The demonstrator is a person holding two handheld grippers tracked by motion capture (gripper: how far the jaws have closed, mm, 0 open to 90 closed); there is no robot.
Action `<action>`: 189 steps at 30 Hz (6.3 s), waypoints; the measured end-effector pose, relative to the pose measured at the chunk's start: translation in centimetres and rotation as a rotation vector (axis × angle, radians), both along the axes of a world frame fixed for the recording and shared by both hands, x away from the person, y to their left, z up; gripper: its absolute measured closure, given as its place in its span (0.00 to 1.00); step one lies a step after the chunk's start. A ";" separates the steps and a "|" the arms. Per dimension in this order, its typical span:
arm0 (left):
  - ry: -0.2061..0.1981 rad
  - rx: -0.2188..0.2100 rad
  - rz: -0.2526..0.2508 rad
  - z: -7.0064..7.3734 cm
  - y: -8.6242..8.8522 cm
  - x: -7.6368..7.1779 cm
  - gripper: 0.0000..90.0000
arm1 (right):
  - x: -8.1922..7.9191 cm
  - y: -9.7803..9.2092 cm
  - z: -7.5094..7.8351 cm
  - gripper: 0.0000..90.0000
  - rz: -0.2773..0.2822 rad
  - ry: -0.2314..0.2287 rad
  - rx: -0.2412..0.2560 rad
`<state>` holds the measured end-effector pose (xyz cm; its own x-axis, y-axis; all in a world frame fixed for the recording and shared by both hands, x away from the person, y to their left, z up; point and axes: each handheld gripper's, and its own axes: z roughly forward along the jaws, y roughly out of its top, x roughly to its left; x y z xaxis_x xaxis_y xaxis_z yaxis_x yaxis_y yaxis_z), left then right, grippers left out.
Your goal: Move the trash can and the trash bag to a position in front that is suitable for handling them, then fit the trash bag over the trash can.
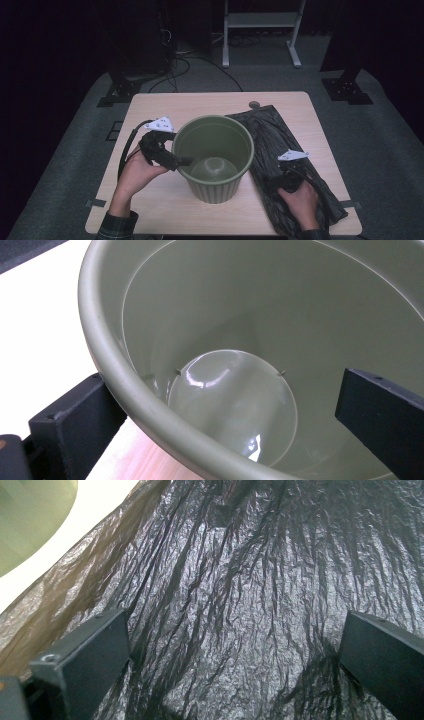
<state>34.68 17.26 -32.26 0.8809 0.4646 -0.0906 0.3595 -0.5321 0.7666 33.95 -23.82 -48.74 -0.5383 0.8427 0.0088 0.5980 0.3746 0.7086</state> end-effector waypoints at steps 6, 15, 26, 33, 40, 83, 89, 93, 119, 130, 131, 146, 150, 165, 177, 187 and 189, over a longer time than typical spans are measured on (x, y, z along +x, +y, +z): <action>-0.006 0.009 0.013 0.4 0.1 0.3 0.00 | 0.0 0.0 0.0 0.00 0.001 0.000 0.000; -0.039 0.002 0.038 2.1 0.1 1.1 0.00 | 0.0 0.0 0.0 0.00 0.002 0.000 0.000; -0.094 -0.031 0.090 3.8 2.4 -1.1 0.00 | -0.1 0.1 0.0 0.00 -0.009 0.001 0.001; -0.110 -0.035 0.114 4.1 3.8 -3.0 0.00 | -0.2 0.3 0.0 0.00 -0.036 -0.001 0.002; -0.116 -0.030 0.145 3.1 4.8 -5.0 0.00 | -0.2 0.3 0.0 0.00 -0.035 -0.001 0.002; -0.098 -0.022 0.201 -10.2 6.5 -5.0 0.00 | -0.2 0.3 0.0 0.00 -0.028 0.000 0.003; -0.104 -0.026 0.220 -11.9 6.7 -4.4 0.00 | -0.2 0.3 0.0 0.00 -0.027 0.000 0.003; -0.103 -0.010 0.232 -12.9 6.8 -4.0 0.00 | -0.2 0.3 0.0 0.00 -0.027 0.000 0.003; -0.034 0.128 0.255 -16.0 6.6 -3.3 0.00 | -0.6 0.3 0.7 0.00 -0.009 -0.032 0.008; -0.034 0.128 0.254 -16.0 6.6 -3.3 0.00 | -0.1 -1.1 3.2 0.00 -0.015 -0.050 0.051; -0.034 0.128 0.254 -16.0 6.6 -3.3 0.00 | 0.0 -1.1 3.2 0.00 -0.014 -0.041 0.042; -0.034 0.128 0.252 -16.0 6.6 -3.3 0.00 | 2.6 -3.5 2.1 0.02 -0.069 0.021 0.028; -0.034 0.128 0.251 -16.0 6.6 -3.3 0.00 | 3.0 -3.6 1.7 0.05 -0.075 0.041 0.017; -0.034 0.127 0.251 -16.0 6.6 -3.3 0.00 | 2.6 -3.6 1.3 0.55 -0.063 0.027 -0.011; -0.034 0.127 0.250 -16.0 6.6 -3.4 0.00 | 1.9 -2.8 1.3 1.00 0.055 0.054 0.052; -0.034 0.126 0.251 -16.0 6.6 -3.4 0.00 | -0.5 -0.2 1.5 0.99 0.170 0.089 0.056; -0.035 0.126 0.250 -16.0 6.6 -3.4 0.00 | -0.7 0.0 1.6 0.87 0.172 0.080 0.052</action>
<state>31.31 23.90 -48.31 0.7387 0.6739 0.0100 0.4666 -0.5221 0.7139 33.23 -23.85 -47.14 -0.6700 0.7358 0.0983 0.5833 0.4400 0.6828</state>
